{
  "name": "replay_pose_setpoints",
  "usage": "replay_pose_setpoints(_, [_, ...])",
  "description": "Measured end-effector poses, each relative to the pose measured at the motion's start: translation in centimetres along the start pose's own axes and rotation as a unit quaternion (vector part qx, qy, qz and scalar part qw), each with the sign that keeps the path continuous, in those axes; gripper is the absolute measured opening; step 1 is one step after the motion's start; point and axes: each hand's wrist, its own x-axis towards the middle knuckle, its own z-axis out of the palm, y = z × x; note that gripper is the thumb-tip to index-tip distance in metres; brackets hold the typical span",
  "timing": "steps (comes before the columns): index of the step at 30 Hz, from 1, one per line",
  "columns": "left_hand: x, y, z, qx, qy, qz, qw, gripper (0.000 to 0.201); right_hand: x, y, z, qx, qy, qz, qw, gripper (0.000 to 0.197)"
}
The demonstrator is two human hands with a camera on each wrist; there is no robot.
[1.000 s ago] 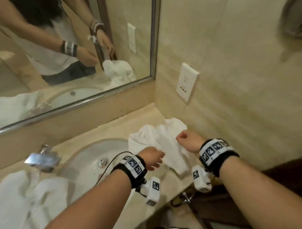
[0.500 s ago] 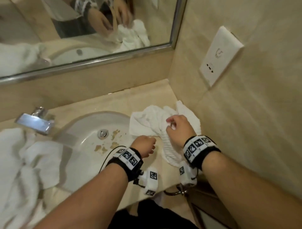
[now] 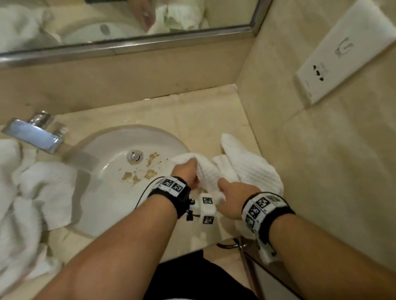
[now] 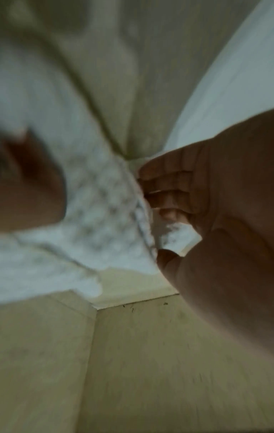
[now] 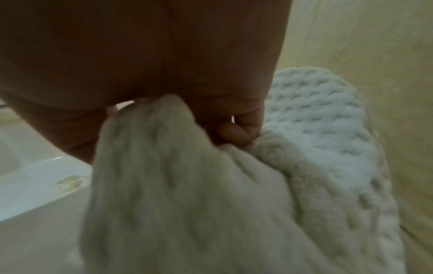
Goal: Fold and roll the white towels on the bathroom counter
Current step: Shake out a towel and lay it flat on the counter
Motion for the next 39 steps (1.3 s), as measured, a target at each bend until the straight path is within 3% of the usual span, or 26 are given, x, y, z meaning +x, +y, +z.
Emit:
replay_pose_setpoints(2, [1.1,0.6,0.8,-0.051,-0.026,-0.039,0.998,0.073,-0.9,-0.3,0.9,0.015,-0.025,-0.003,1.0,0.052])
replay_pose_setpoints(4, [0.5,1.5,1.3,-0.036,-0.053,-0.054,0.997,0.076,-1.8,-0.5,1.1,0.031,-0.043,0.003,0.999,0.055])
replay_pose_setpoints(7, [-0.9,2.8,1.3,0.075,-0.047,0.016,0.996,0.069,-2.6,-0.9,0.2,0.054,-0.034,0.021,0.998,0.025])
replay_pose_setpoints(8, [-1.3,3.2,1.3,0.064,-0.066,0.046,0.995,0.064,-3.0,-1.2,-0.5,0.06,-0.015,0.027,0.998,0.03])
replay_pose_setpoints(10, [-2.5,4.5,0.9,-0.022,-0.152,0.071,0.986,0.049,-3.3,-1.8,-2.0,0.065,0.049,0.049,0.995,0.049])
replay_pose_setpoints(12, [-4.8,6.4,0.3,-0.125,-0.238,0.058,0.961,0.043,-3.5,-1.9,-3.6,0.097,0.159,0.067,0.98,0.057])
replay_pose_setpoints(14, [-6.8,7.9,-0.6,-0.186,-0.312,0.055,0.93,0.049,-3.3,-1.4,-5.1,0.167,0.27,0.067,0.946,0.041])
replay_pose_setpoints(16, [-8.9,9.1,-1.7,-0.214,-0.365,0.069,0.903,0.051,-2.9,-0.8,-6.6,0.201,0.328,0.042,0.922,0.015])
replay_pose_setpoints(17, [-9.9,9.6,-2.2,-0.226,-0.387,0.075,0.891,0.051,-2.4,-0.5,-7.2,0.173,0.324,0.034,0.929,0.025])
replay_pose_setpoints(19, [-11.8,10.4,-3.2,-0.254,-0.414,0.097,0.869,0.055,-1.7,0.3,-7.1,0.074,0.234,0.054,0.968,0.055])
replay_pose_setpoints(20, [-12.5,10.7,-3.8,-0.264,-0.418,0.108,0.862,0.057,-1.7,0.6,-6.6,0.028,0.184,0.08,0.979,0.059])
replay_pose_setpoints(22, [-13.2,11.0,-4.7,-0.282,-0.415,0.123,0.856,0.061,-2.2,1.3,-5.5,-0.04,0.094,0.122,0.987,0.048])
replay_pose_setpoints(24, [-13.5,11.3,-5.4,-0.294,-0.402,0.138,0.856,0.062,-3.3,1.9,-4.3,-0.096,0.0,0.124,0.988,0.039])
replay_pose_setpoints(27, [-14.1,11.2,-5.6,-0.287,-0.383,0.158,0.864,0.053,-5.1,2.2,-2.9,-0.136,-0.116,0.133,0.975,0.051])
replay_pose_setpoints(30, [-14.2,10.7,-5.5,-0.292,-0.368,0.167,0.867,0.046,-4.2,2.8,-1.8,-0.071,-0.074,0.154,0.983,0.048])
replay_pose_setpoints(33, [-13.8,10.2,-5.3,-0.294,-0.356,0.194,0.866,0.047,-2.0,2.8,-2.6,0.053,0.044,0.128,0.989,0.031])
replay_pose_setpoints(36, [-13.4,9.7,-6.0,-0.315,-0.321,0.204,0.87,0.043,-0.6,1.5,-5.1,0.161,0.168,0.088,0.969,0.011])
replay_pose_setpoints(37, [-13.1,9.5,-6.4,-0.328,-0.303,0.203,0.871,0.038,0.1,1.1,-5.5,0.188,0.188,0.073,0.961,0.01])
replay_pose_setpoints(39, [-12.9,9.2,-7.4,-0.344,-0.262,0.199,0.879,0.024,1.8,0.2,-6.0,0.213,0.199,0.046,0.955,0.024])
